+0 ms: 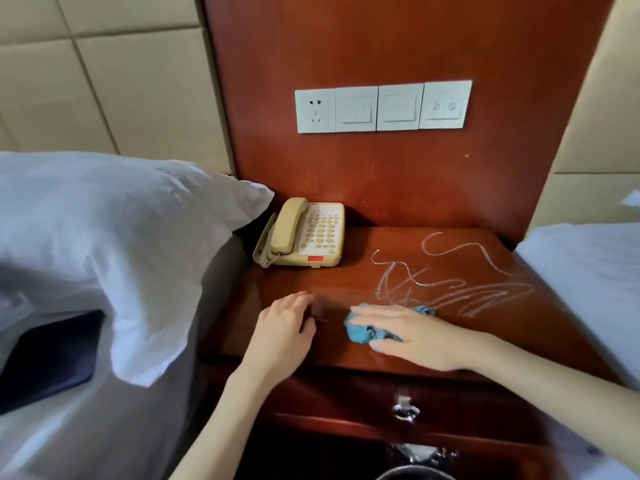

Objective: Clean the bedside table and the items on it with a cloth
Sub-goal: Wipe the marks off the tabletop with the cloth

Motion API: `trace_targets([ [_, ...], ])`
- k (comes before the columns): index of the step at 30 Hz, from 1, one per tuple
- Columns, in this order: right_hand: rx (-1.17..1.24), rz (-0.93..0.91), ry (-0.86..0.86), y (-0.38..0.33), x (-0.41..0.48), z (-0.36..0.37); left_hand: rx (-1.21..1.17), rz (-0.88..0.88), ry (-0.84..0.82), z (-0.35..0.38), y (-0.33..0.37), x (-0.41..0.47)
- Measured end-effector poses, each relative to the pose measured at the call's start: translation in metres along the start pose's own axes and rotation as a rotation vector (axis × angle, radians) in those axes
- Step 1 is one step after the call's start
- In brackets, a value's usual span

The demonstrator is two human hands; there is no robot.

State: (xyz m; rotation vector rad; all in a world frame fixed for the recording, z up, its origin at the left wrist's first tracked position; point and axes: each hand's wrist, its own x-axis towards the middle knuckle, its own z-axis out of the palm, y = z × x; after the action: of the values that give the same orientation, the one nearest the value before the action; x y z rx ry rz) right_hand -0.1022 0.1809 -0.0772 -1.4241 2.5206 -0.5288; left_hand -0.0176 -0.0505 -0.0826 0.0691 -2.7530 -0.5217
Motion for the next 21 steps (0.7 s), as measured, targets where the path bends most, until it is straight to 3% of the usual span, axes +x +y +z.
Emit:
trace_targets([
  [7, -0.009, 0.206, 0.112, 0.037, -0.003, -0.029, 0.098, 0.078, -0.035, 0.016, 0.021, -0.001],
  [15, -0.071, -0.043, 0.043, 0.005, -0.001, 0.002, 0.059, 0.061, -0.012, 0.02, 0.025, 0.008],
  [18, -0.017, -0.008, 0.024, 0.017, 0.0, -0.01, 0.069, 0.056, -0.021, 0.024, 0.023, 0.008],
  [21, -0.015, 0.144, 0.102, 0.035, 0.006, -0.025, 0.064, 0.051, -0.019, 0.025, 0.02, 0.007],
])
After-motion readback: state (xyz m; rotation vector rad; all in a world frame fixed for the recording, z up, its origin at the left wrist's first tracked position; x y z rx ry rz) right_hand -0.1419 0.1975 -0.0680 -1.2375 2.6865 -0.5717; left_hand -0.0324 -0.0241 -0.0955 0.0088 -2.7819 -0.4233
